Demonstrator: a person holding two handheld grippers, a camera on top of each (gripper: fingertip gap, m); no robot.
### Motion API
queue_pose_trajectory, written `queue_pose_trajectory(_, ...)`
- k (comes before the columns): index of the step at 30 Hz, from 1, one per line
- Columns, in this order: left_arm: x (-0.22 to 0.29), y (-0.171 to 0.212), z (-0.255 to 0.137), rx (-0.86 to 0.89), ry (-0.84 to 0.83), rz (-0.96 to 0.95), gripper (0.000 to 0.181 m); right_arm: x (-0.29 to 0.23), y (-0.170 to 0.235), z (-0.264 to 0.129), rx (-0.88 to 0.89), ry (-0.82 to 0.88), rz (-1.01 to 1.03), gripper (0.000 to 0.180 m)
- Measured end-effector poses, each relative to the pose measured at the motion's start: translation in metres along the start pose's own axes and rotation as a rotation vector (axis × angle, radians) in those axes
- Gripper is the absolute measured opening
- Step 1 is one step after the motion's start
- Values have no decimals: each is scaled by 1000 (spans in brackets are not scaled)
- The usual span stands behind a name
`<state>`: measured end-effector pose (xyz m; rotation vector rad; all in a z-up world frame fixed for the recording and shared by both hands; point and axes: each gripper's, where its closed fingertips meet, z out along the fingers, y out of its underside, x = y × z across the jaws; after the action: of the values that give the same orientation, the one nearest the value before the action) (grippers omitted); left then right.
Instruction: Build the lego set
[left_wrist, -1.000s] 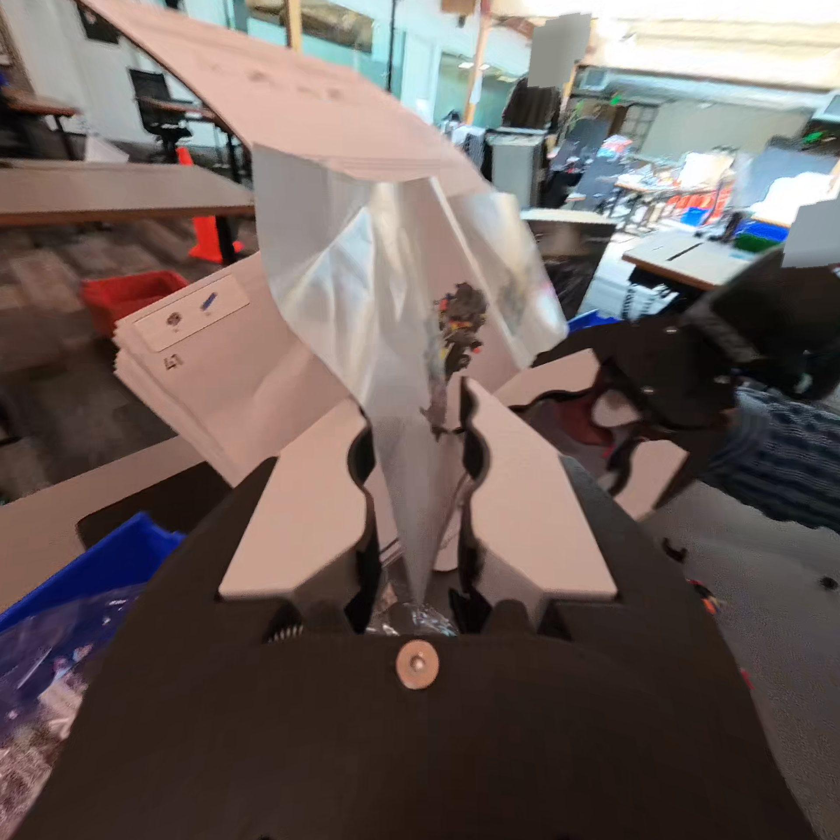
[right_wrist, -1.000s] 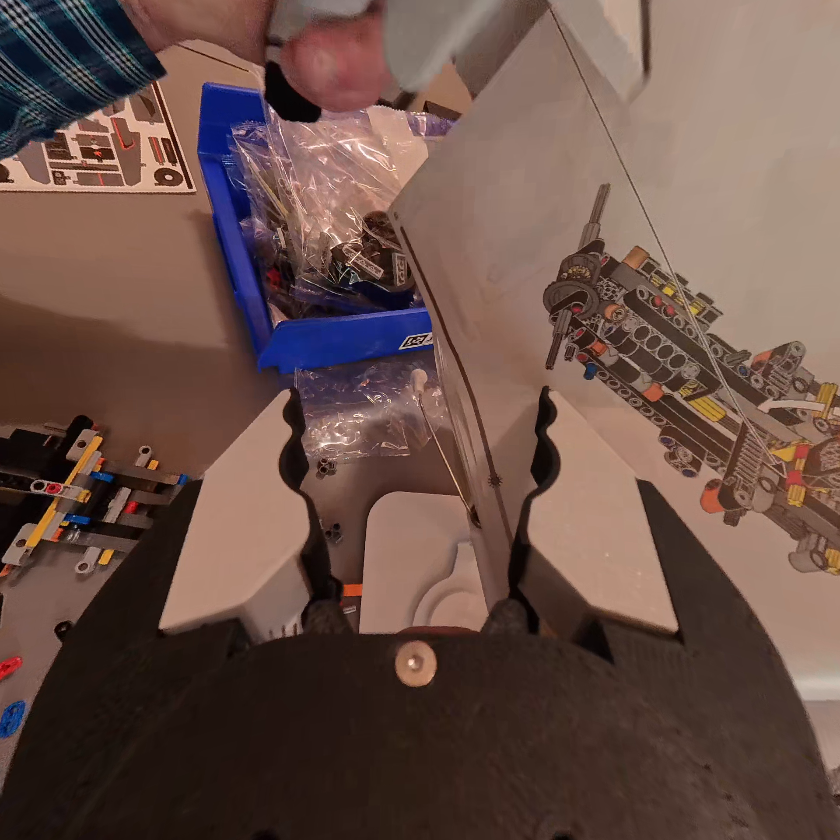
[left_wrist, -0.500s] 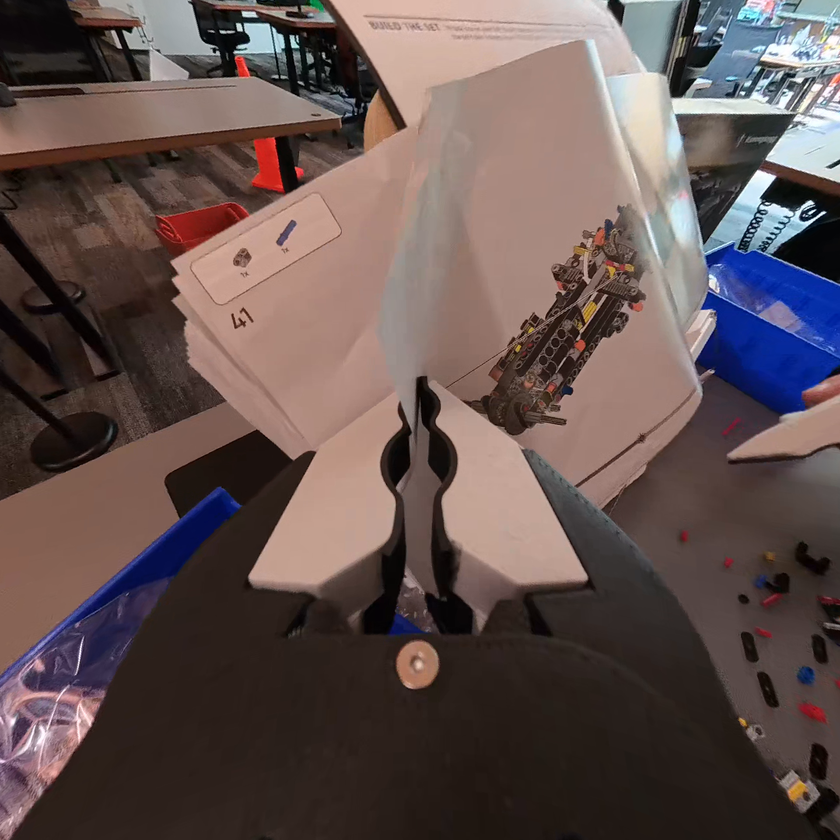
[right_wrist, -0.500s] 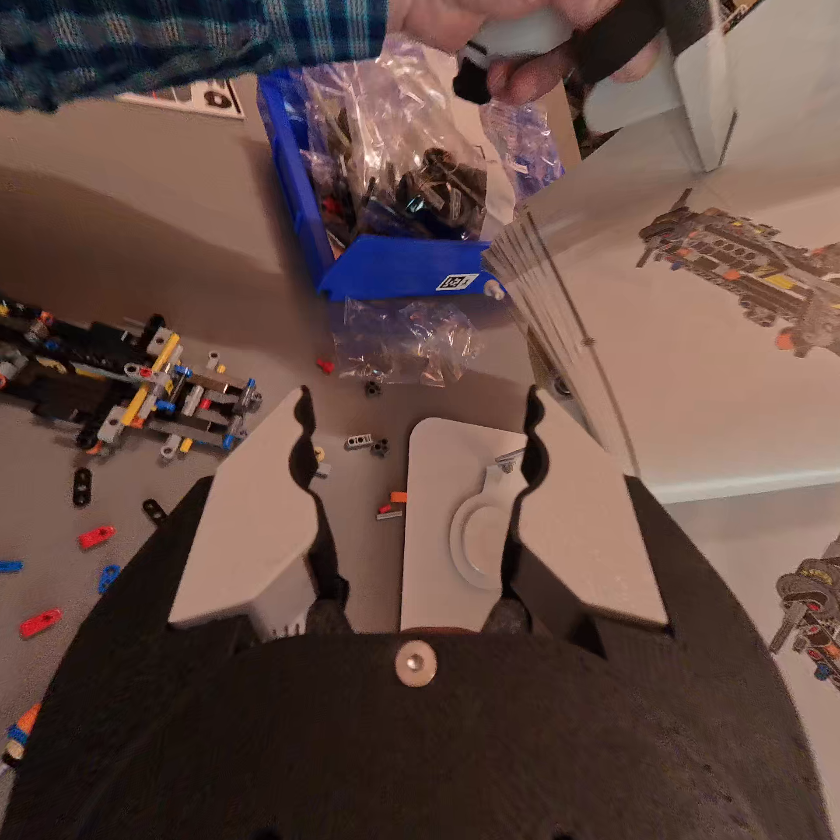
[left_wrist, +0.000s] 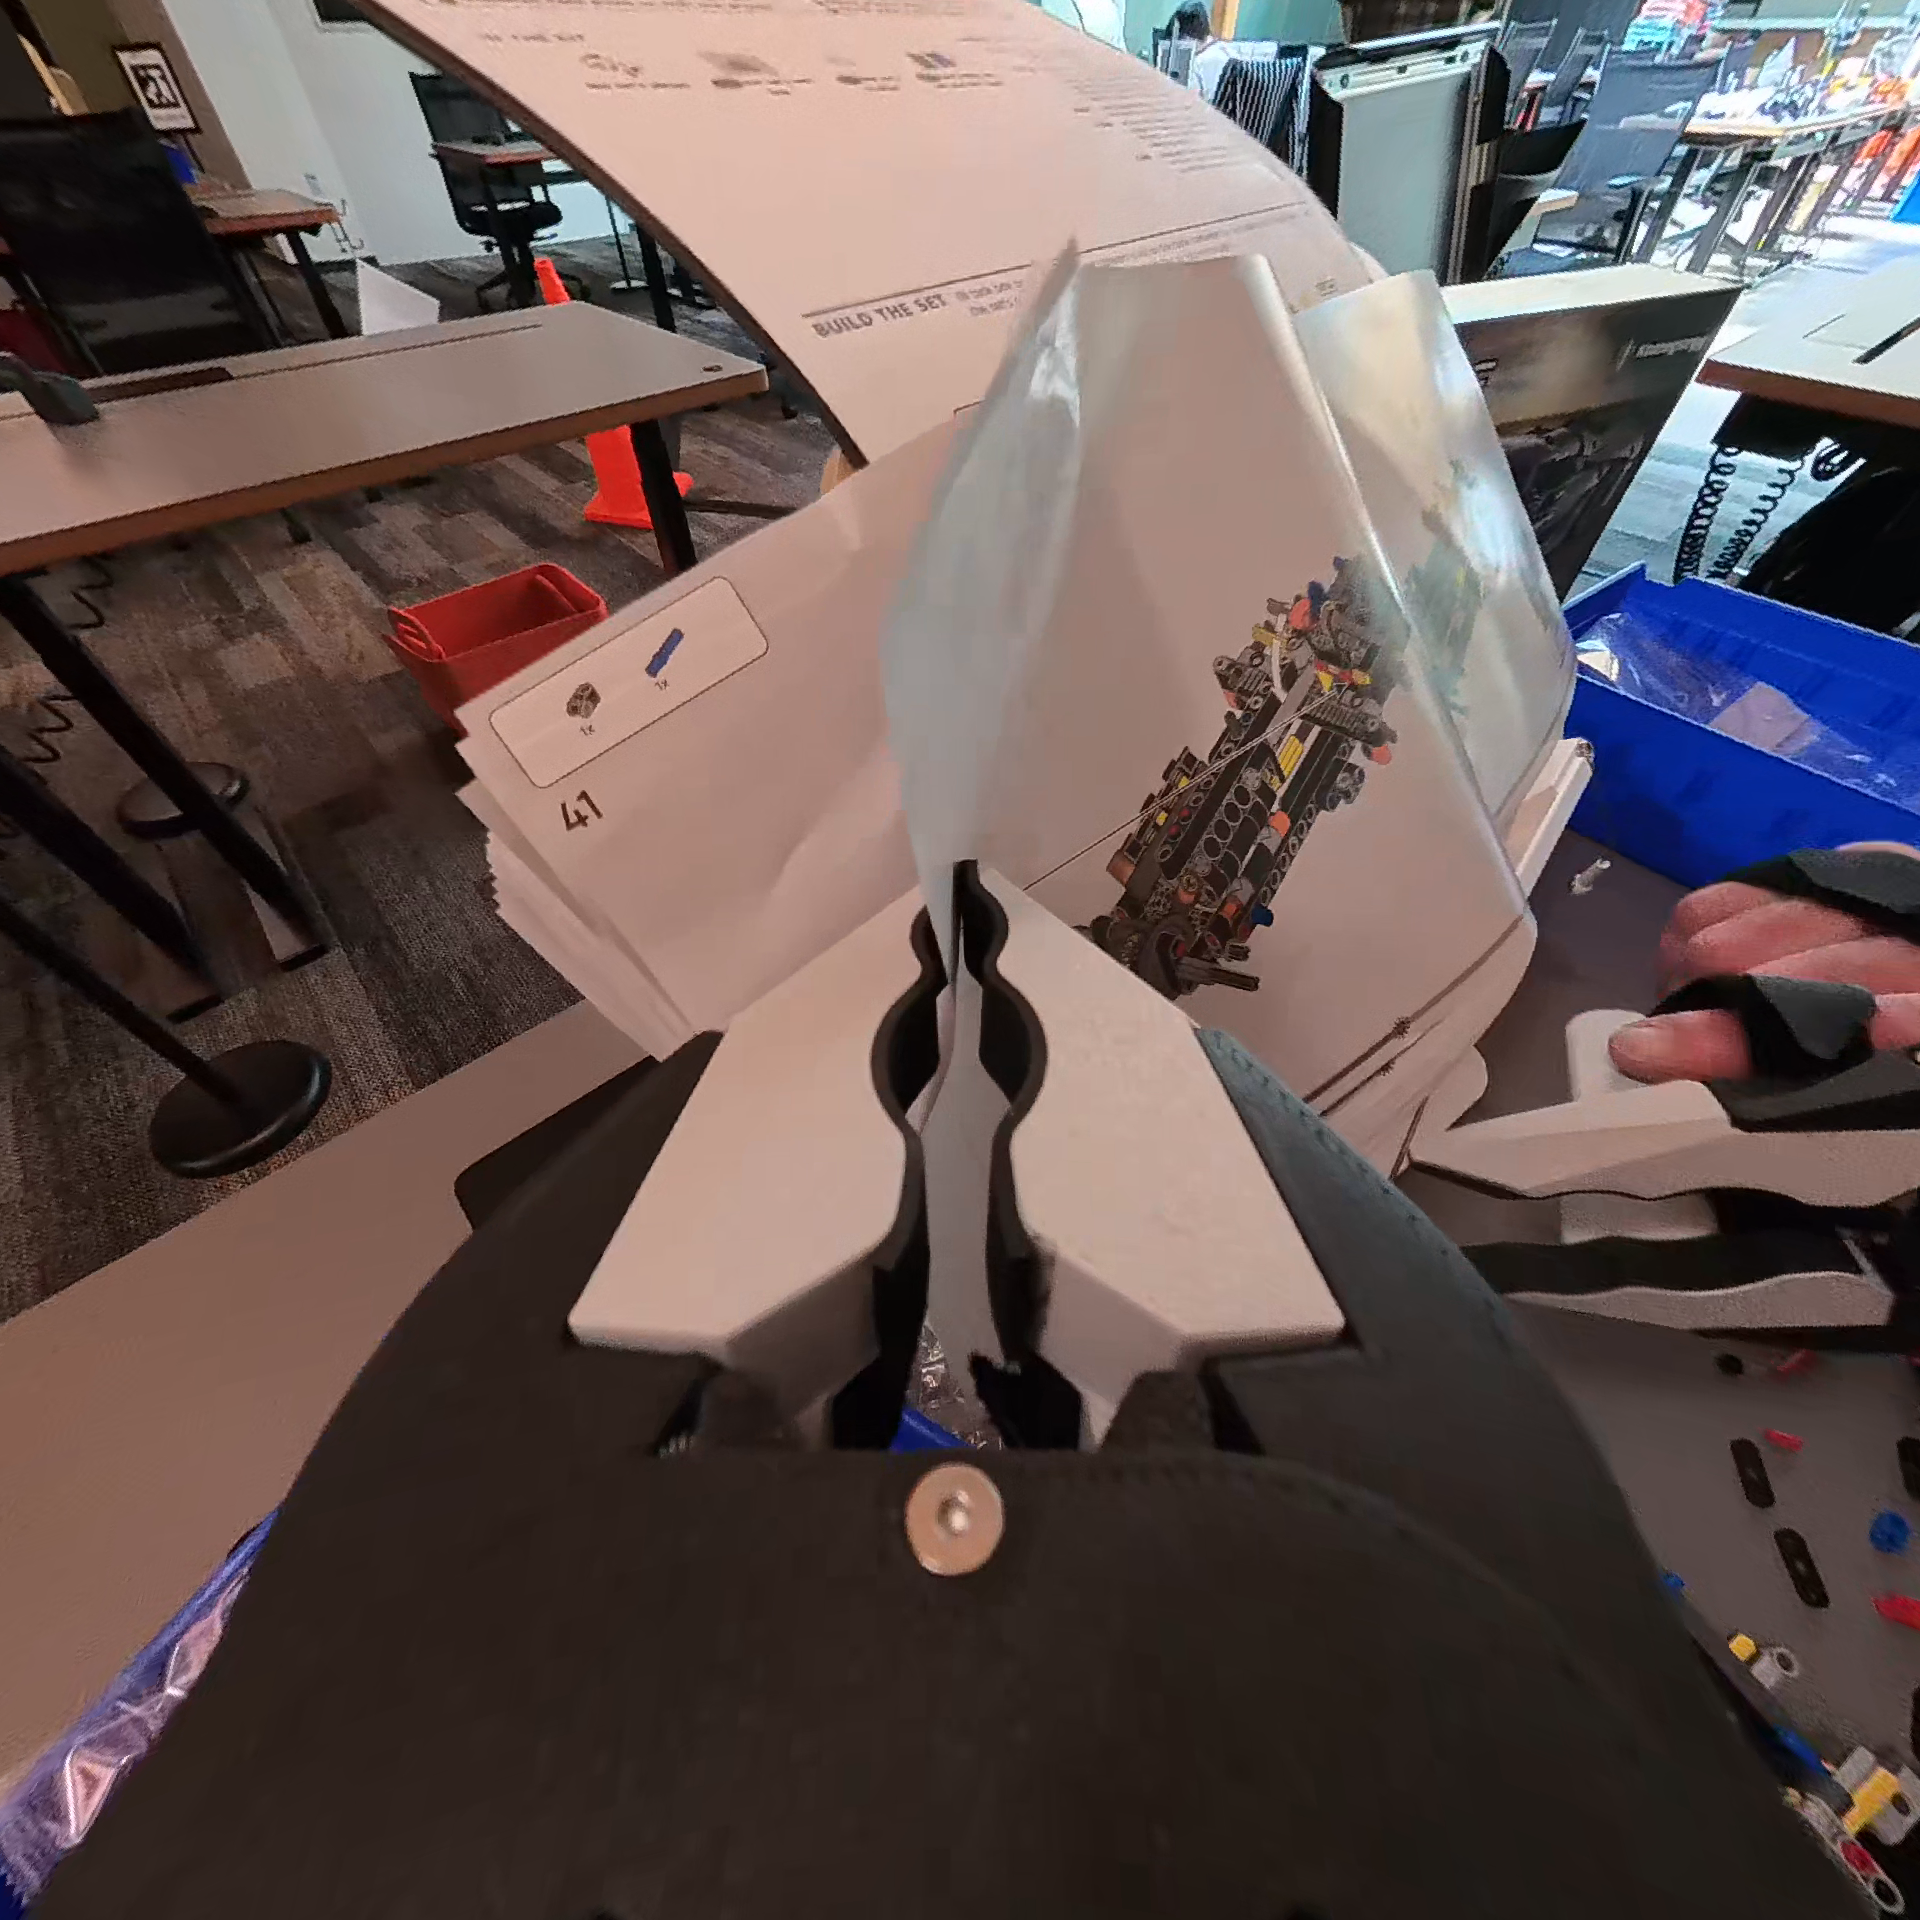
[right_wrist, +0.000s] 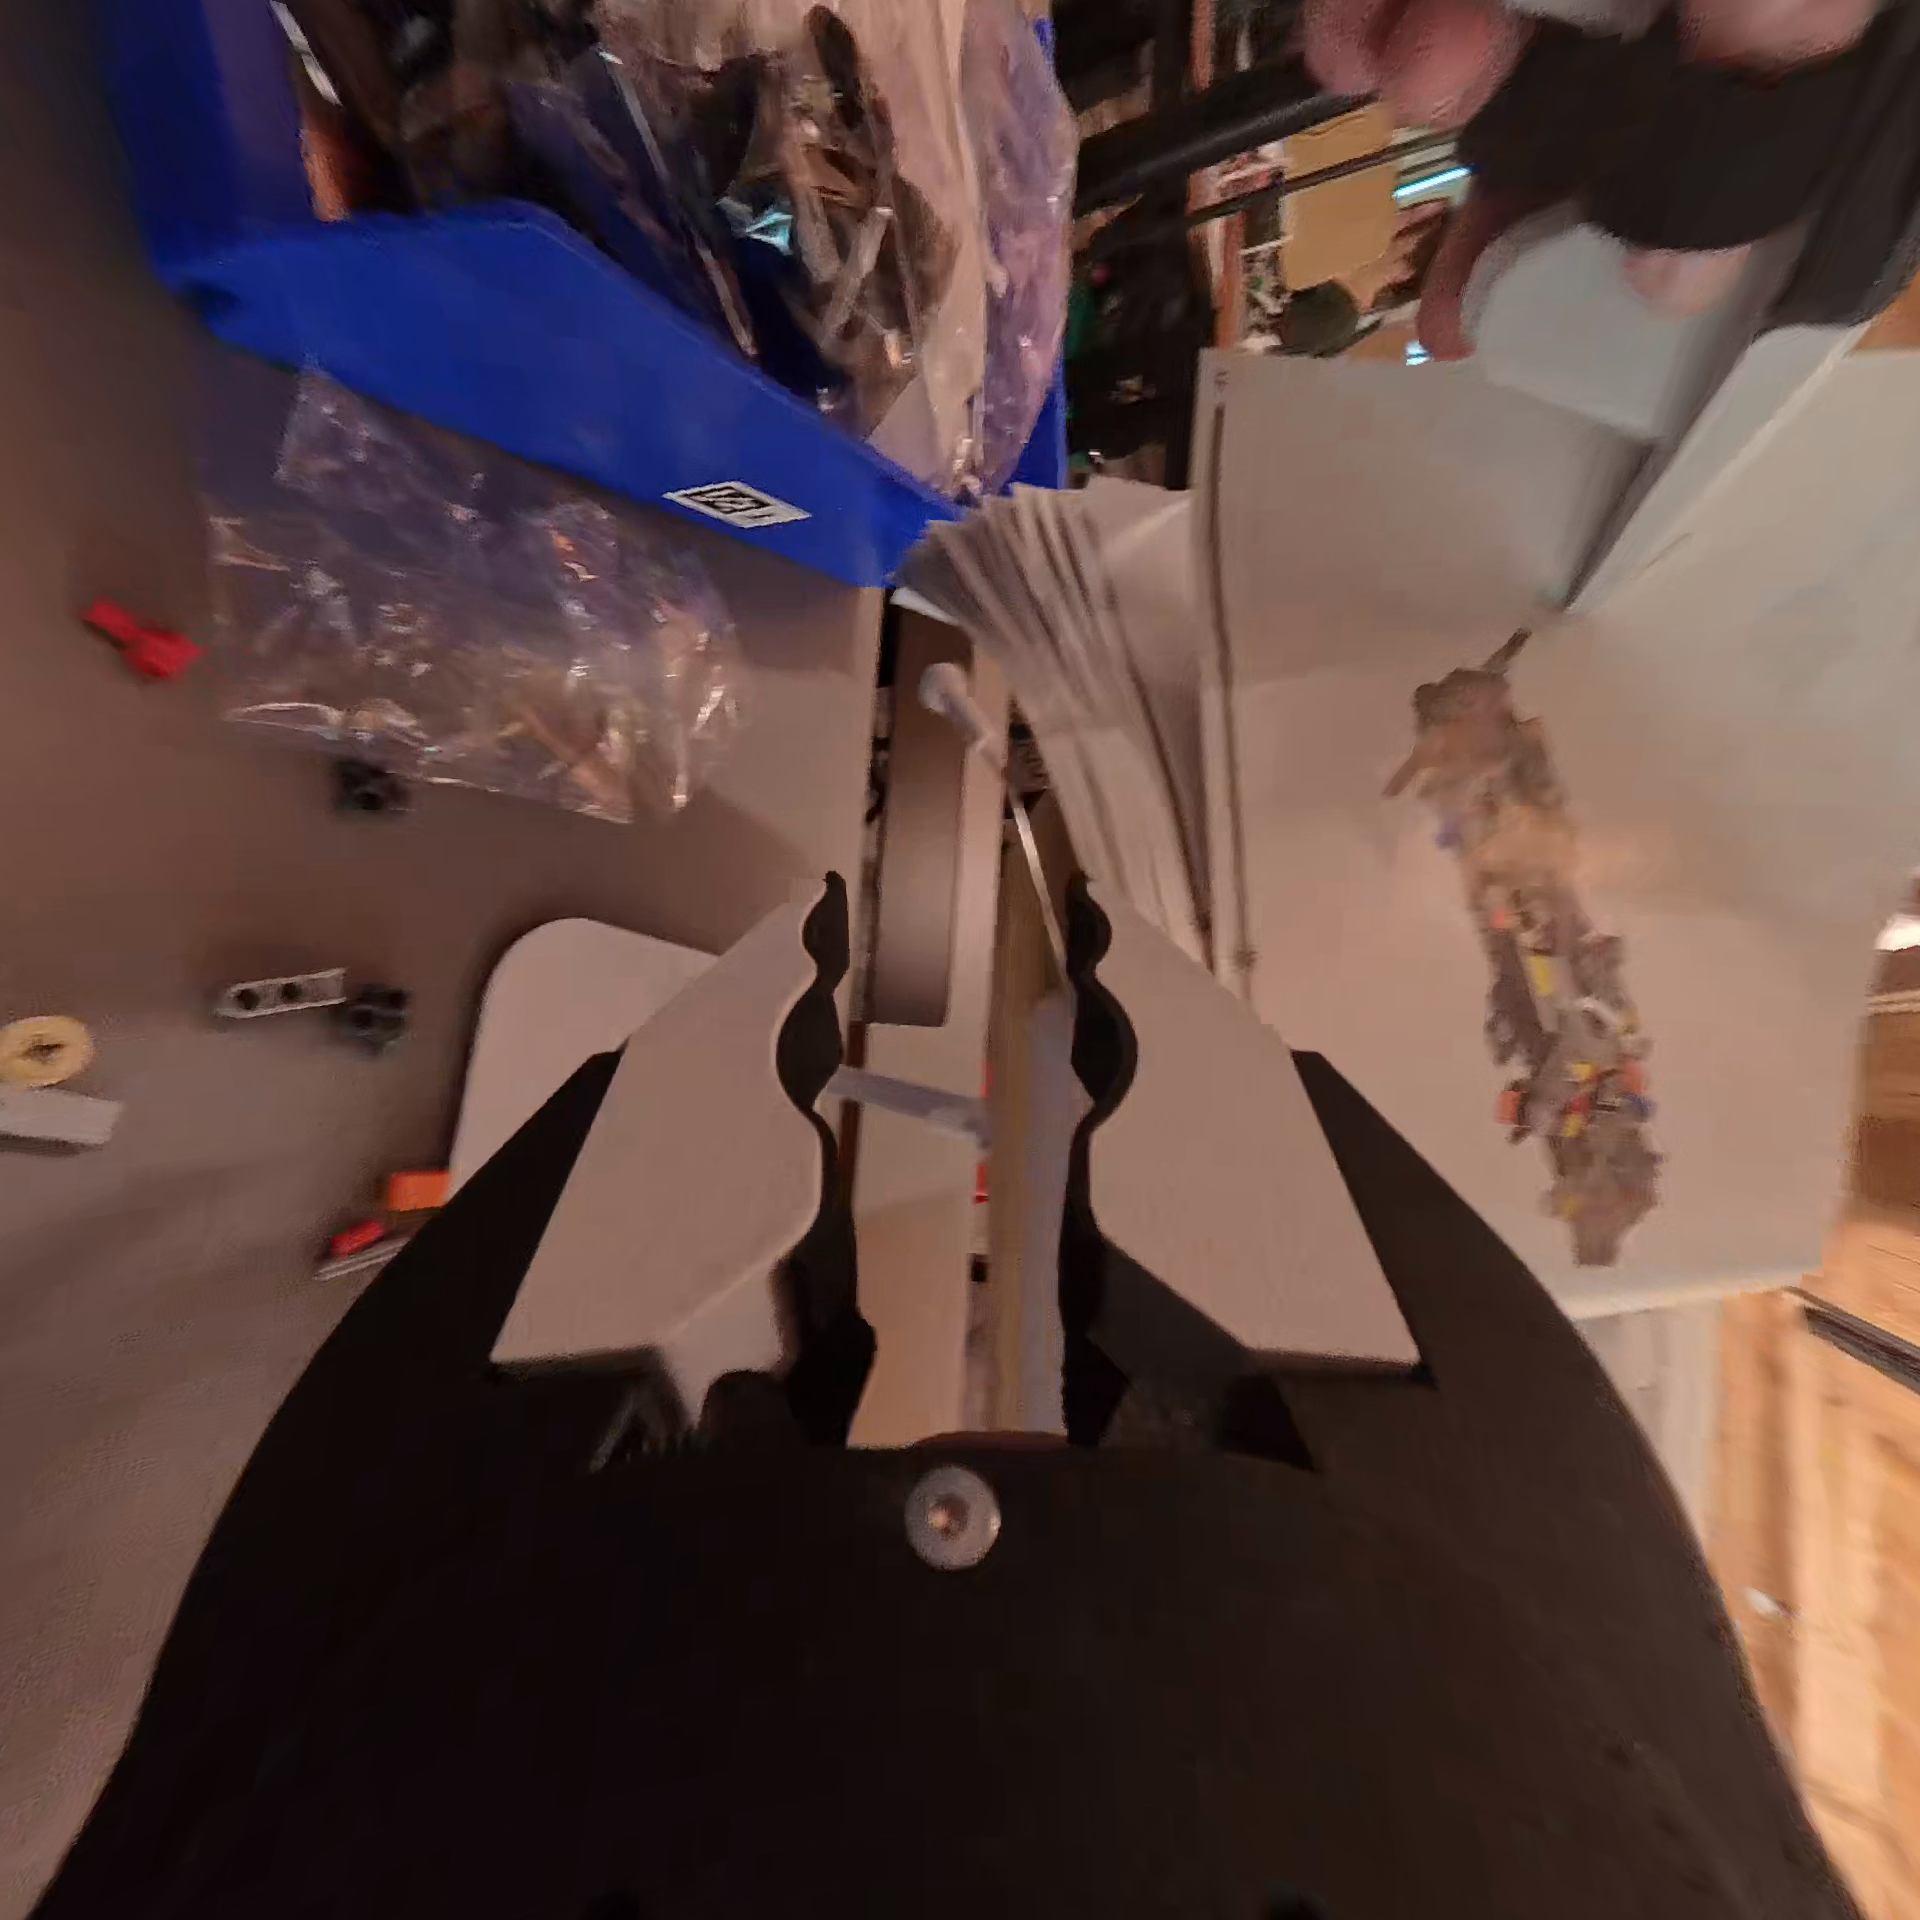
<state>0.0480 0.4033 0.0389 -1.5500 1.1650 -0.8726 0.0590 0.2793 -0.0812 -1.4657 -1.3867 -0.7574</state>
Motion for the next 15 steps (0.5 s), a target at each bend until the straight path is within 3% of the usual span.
queue_pose_trajectory(5,-3,7,3,5,6,-22,0,6,1,17,-65,-20,-87,31)
queue_pose_trajectory(6,-4,9,4,7,5,-27,0,5,3,21,-76,-33,-105,15)
queue_pose_trajectory(8,-5,14,5,2,7,-34,0,11,4,23,-81,-37,-97,0)
queue_pose_trajectory(15,-11,28,10,-1,-2,-51,0,27,-8,8,92,-122,215,0)
